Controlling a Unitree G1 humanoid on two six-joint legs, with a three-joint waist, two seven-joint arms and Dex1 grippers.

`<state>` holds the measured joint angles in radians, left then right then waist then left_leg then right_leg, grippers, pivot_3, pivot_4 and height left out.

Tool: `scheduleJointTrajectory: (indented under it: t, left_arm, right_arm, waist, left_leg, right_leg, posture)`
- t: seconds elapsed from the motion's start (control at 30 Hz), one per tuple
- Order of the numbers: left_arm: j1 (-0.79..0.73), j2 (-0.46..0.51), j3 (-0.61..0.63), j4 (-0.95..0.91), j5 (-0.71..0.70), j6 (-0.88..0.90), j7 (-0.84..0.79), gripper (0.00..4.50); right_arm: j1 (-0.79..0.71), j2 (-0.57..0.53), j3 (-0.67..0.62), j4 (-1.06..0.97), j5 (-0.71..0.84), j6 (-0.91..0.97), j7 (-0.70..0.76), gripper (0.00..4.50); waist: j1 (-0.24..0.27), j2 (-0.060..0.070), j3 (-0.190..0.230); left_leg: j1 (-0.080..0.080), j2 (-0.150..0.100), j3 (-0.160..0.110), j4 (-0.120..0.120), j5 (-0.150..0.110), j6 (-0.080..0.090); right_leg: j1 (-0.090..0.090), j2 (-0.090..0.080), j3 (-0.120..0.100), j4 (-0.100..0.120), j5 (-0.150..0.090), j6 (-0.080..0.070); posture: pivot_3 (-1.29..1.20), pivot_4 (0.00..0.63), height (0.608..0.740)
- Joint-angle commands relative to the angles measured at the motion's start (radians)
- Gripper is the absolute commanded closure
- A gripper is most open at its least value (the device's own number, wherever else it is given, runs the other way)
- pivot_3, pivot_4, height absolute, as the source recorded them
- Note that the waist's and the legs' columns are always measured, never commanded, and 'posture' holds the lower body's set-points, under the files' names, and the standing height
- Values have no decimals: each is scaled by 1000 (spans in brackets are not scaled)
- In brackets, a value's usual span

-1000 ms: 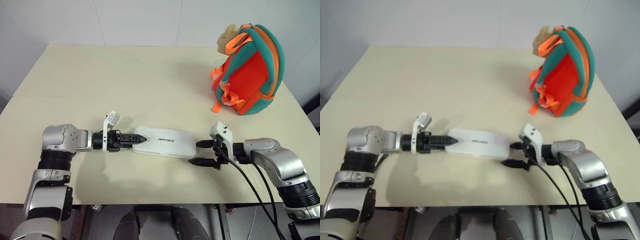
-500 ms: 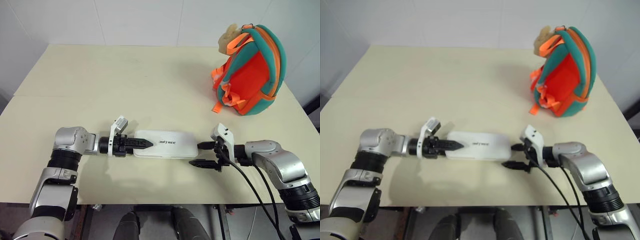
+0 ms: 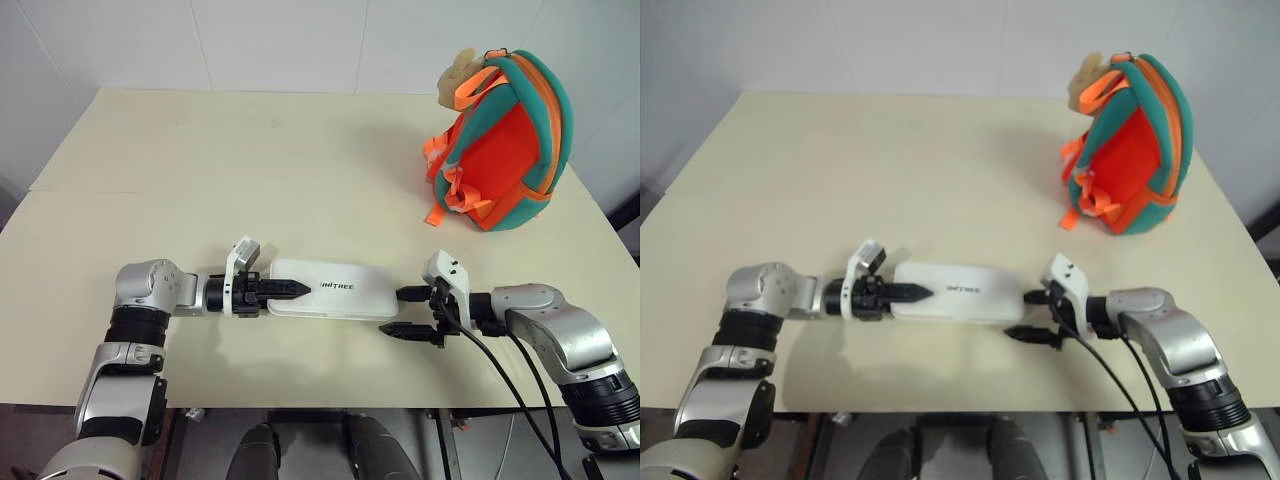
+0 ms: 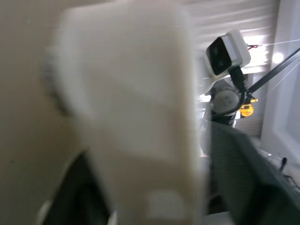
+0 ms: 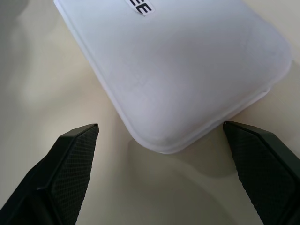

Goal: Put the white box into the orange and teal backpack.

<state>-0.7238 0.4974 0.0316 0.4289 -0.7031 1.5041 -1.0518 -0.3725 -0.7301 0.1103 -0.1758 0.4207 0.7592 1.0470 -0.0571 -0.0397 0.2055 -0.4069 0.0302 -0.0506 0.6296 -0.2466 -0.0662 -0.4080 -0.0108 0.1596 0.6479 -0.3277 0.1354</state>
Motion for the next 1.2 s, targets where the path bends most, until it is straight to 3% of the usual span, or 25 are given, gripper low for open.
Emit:
scheduleJointTrajectory:
  t: [0.03,0.1,0.33,0.5,0.67,0.83,1.0,1.2]
  left_arm:
    - [25,-1,12,-39,-38,30,3,2784]
    - [26,2,21,-41,-44,36,7,3042]
    - [45,25,29,-83,-69,71,9,3045]
    - [67,33,121,-118,-84,63,55,3045]
    - [102,33,235,-182,-79,-60,108,3045]
    - [189,69,283,-334,-79,-226,95,3045]
    - [222,92,270,-378,-82,-277,101,3045]
    - [257,77,268,-426,-94,-294,131,3045]
  right_arm:
    - [7,-14,-15,-33,18,-10,12,0]
    - [5,-14,-14,-33,18,-10,12,0]
    - [10,-14,-18,-30,15,-16,12,0]
    - [25,-9,-102,-29,28,-16,-48,0]
    - [12,12,-236,1,30,-56,-151,0]
    - [-170,72,-315,251,-99,-281,-374,0]
    - [-404,166,-298,539,-182,-448,-517,0]
    - [-716,273,-248,1021,-304,-700,-657,0]
  waist:
    - [0,0,0]
    - [0,0,0]
    - [-1,0,0]
    - [0,0,0]
    - [0,0,0]
    - [-4,0,0]
    - [-21,0,0]
    - [-45,0,0]
  left_leg:
    - [0,0,0,0,0,0]
    - [0,0,0,0,0,0]
    - [0,0,0,1,0,0]
    - [0,0,0,1,0,0]
    - [0,0,0,1,1,-1]
    - [1,0,2,0,1,-2]
    - [2,0,3,-1,2,-2]
    - [1,0,4,-3,2,-2]
  right_leg:
    - [0,0,0,0,0,0]
    - [0,0,0,0,0,0]
    - [0,0,0,1,0,0]
    - [0,0,0,2,0,0]
    - [-1,0,0,3,0,0]
    - [-1,-1,2,3,0,0]
    - [-2,0,3,4,1,-1]
    - [-2,0,4,3,1,-1]
  posture:
    - [0,150,740]
    - [0,150,740]
    - [0,150,740]
    - [0,150,740]
    - [0,150,740]
    - [0,150,740]
    - [0,150,740]
    - [0,150,740]
